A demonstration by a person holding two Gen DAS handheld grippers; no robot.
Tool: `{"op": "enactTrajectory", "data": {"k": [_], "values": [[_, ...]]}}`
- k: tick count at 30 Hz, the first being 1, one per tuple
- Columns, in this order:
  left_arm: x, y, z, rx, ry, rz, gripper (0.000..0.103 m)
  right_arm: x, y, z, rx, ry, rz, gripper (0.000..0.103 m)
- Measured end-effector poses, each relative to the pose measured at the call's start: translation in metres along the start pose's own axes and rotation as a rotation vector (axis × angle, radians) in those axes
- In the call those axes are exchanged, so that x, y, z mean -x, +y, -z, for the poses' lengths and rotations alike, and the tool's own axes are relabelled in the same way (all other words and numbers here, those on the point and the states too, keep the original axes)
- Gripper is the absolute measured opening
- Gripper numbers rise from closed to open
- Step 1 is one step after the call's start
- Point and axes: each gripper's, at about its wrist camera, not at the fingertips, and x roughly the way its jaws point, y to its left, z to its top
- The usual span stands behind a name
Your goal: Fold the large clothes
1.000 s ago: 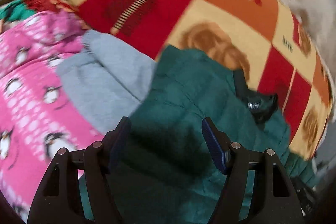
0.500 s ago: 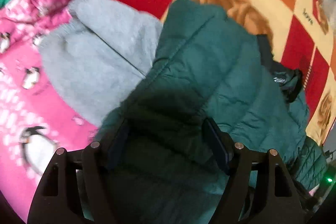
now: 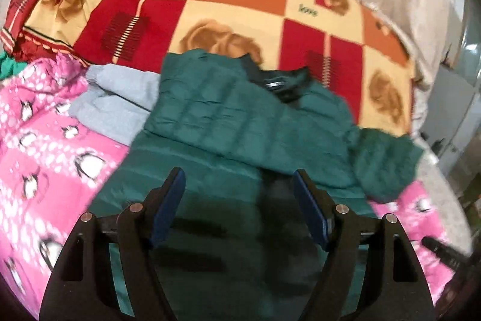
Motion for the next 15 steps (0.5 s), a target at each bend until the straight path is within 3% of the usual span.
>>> {"op": "enactTrajectory", "data": {"k": [2, 5, 8, 11, 13, 15], "values": [[0.001, -0.01, -0.001, 0.004, -0.017, 0.03, 0.074, 0.018, -0.003, 0.003, -0.061, -0.023, -0.151, 0.044], [-0.011, -0.028, 0.01, -0.081, -0.011, 0.059, 0.074, 0.033, -0.002, -0.002, -0.167, -0.094, -0.325, 0.044], [-0.023, -0.025, 0.023, -0.143, 0.015, 0.045, 0.074, 0.045, 0.01, -0.007, -0.138, -0.132, -0.402, 0.044], [-0.034, -0.008, 0.024, -0.126, 0.062, 0.021, 0.074, 0.048, 0.021, -0.009, -0.065, -0.127, -0.334, 0.044], [-0.039, 0.001, 0.023, -0.105, 0.074, -0.016, 0.074, 0.038, 0.02, -0.016, -0.023, -0.114, -0.192, 0.044], [-0.043, 0.007, 0.022, -0.085, 0.083, -0.044, 0.074, 0.022, 0.01, -0.032, 0.005, -0.092, 0.003, 0.044]]}}
